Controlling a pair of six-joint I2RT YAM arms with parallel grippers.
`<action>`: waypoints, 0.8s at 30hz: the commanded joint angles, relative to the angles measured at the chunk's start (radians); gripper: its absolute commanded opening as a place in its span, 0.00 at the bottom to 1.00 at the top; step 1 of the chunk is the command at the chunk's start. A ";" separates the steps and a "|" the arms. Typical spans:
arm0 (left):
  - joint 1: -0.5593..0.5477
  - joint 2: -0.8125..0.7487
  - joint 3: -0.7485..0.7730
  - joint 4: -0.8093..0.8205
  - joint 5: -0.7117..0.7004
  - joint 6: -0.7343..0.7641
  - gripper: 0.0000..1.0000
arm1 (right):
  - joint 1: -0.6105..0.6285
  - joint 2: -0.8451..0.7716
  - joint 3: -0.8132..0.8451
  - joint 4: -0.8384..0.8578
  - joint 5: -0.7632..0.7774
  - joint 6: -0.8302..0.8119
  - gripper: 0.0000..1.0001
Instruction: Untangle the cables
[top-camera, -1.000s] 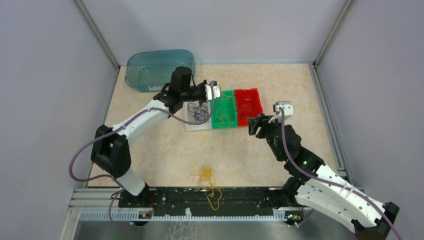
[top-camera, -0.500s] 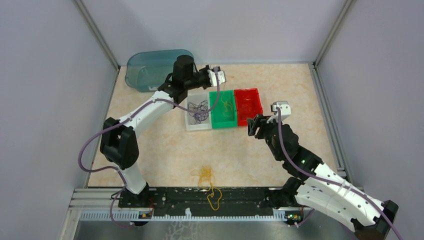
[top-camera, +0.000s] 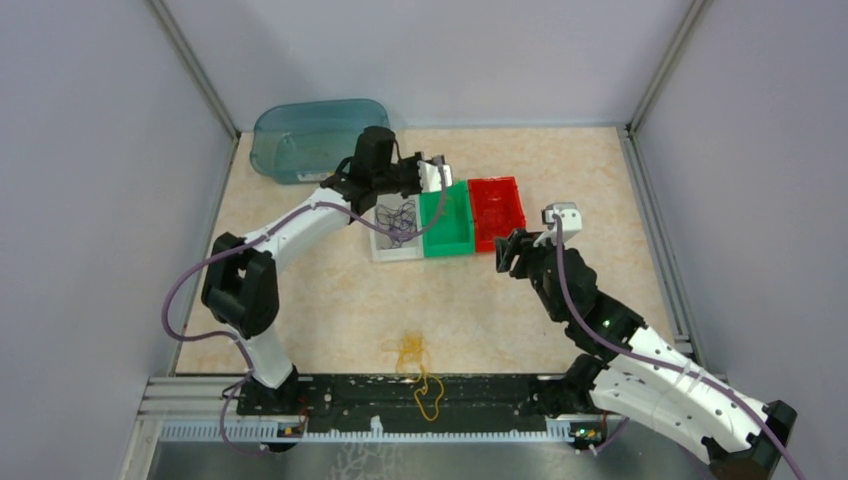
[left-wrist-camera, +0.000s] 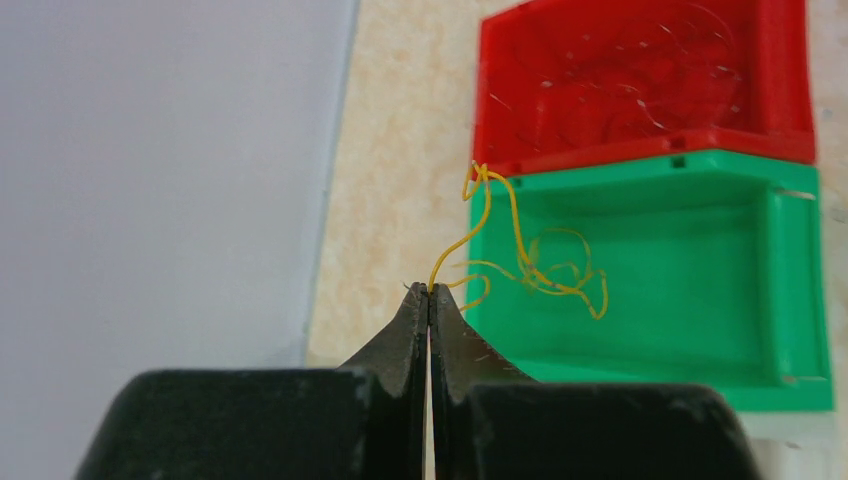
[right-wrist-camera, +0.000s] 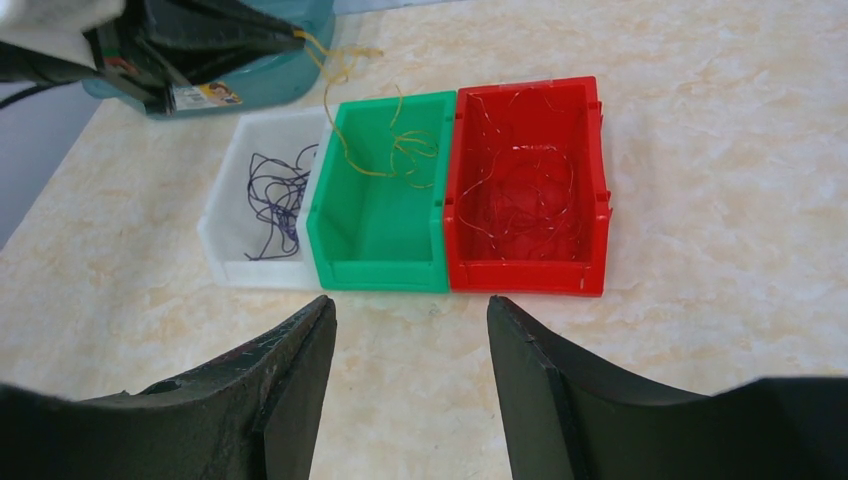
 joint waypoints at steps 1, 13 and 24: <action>-0.035 0.016 -0.041 -0.123 -0.050 0.030 0.00 | -0.005 -0.005 -0.002 0.020 0.001 0.010 0.58; -0.085 0.175 -0.002 -0.197 -0.232 0.148 0.00 | -0.005 0.020 0.007 0.013 0.003 0.014 0.58; -0.112 0.265 0.084 -0.193 -0.219 0.140 0.02 | -0.007 0.024 -0.005 0.005 0.002 0.026 0.58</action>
